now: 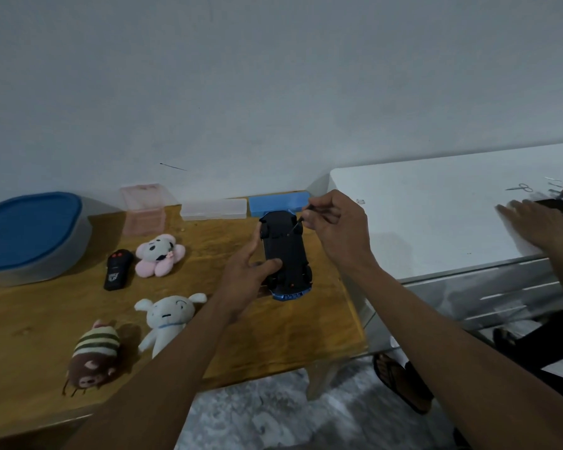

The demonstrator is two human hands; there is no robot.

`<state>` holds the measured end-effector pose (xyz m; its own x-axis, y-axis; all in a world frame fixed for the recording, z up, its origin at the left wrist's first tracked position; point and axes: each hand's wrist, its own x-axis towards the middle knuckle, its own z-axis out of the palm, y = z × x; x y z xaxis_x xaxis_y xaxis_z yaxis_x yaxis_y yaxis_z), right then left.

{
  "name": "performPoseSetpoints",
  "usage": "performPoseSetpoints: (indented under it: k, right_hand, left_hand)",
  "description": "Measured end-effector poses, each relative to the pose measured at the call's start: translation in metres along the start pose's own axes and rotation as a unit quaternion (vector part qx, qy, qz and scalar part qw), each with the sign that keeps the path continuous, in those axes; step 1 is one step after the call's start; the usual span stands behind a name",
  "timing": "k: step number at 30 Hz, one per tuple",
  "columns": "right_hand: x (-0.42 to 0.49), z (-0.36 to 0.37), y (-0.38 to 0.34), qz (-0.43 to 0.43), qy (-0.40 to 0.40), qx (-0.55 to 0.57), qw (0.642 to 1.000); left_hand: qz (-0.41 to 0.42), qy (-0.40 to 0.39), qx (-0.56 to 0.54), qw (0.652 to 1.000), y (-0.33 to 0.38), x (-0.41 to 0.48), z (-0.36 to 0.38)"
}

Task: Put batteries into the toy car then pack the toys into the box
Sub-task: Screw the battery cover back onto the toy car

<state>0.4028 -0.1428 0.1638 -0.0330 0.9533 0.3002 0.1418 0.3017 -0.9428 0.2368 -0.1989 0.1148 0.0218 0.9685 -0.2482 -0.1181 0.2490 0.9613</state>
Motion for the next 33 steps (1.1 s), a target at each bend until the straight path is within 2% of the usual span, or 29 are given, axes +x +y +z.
performPoseSetpoints:
  k: [11,15,21,25,31,33]
  right_hand:
    - [-0.001,0.006,0.007,-0.011,-0.008,-0.02,1.0]
    - [-0.003,0.009,0.004,-0.049,-0.027,-0.082,0.995]
    - [-0.002,0.009,0.0,-0.179,-0.064,-0.206,0.96]
    - [0.005,0.007,-0.009,-0.18,-0.116,-0.242,0.946]
    - [0.016,0.01,-0.021,-0.205,-0.179,-0.39,0.88]
    - [0.015,0.012,-0.022,-0.197,-0.18,-0.388,0.882]
  left_hand:
    - [-0.002,-0.006,-0.007,1.0,-0.001,-0.004,-0.003]
    - [0.005,-0.005,0.01,1.0,-0.004,-0.006,-0.003]
    - [-0.003,0.015,0.022,1.0,-0.007,-0.007,-0.005]
    - [-0.001,0.012,0.025,1.0,-0.007,-0.009,-0.007]
    - [-0.001,0.018,0.003,1.0,-0.01,-0.013,-0.005]
    - [-0.002,0.016,-0.002,1.0,-0.012,-0.014,-0.005]
